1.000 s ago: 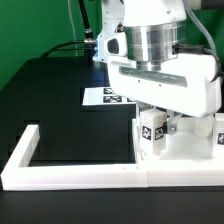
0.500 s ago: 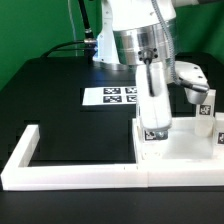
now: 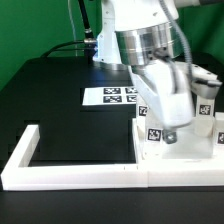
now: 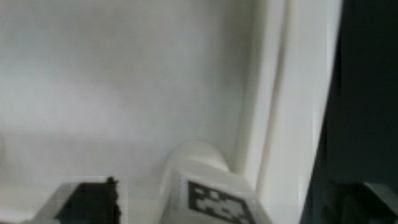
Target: Assemble square table
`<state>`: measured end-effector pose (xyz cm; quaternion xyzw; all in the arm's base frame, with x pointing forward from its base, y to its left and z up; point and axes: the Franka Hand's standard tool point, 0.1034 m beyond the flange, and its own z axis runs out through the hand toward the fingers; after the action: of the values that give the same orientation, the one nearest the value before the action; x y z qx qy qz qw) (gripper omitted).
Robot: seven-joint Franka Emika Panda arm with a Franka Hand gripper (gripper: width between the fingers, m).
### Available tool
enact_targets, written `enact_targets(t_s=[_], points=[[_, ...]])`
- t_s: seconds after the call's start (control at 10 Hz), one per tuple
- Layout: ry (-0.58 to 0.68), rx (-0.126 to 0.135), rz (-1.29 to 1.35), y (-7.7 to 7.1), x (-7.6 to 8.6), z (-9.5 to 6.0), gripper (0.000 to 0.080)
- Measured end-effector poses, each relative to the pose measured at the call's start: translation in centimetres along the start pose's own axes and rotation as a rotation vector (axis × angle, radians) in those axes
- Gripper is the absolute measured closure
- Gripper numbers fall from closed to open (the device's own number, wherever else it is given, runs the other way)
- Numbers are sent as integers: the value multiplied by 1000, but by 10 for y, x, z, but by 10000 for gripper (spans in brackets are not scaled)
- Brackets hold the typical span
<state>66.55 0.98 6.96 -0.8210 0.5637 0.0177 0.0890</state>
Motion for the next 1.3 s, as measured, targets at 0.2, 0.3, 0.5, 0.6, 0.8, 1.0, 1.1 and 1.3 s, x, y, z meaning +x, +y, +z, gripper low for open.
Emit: enact_targets(t_s=[0.2,0.3,0.5,0.6,0.8,1.0,1.1,1.3], points=[[2,-5,-122,3,0,0,157],[2,-6,-183,3,0,1,152],[6,-12,-344,4,2,0,151],[33,-49,-603,5,10,-4,151],[48,-71,-727,4,12,-6,151],[49,-71,-696,4,13,-5,276],[50,-70,-662,4,13,-5,416],[55,-65,-516,4,13,-5,511]])
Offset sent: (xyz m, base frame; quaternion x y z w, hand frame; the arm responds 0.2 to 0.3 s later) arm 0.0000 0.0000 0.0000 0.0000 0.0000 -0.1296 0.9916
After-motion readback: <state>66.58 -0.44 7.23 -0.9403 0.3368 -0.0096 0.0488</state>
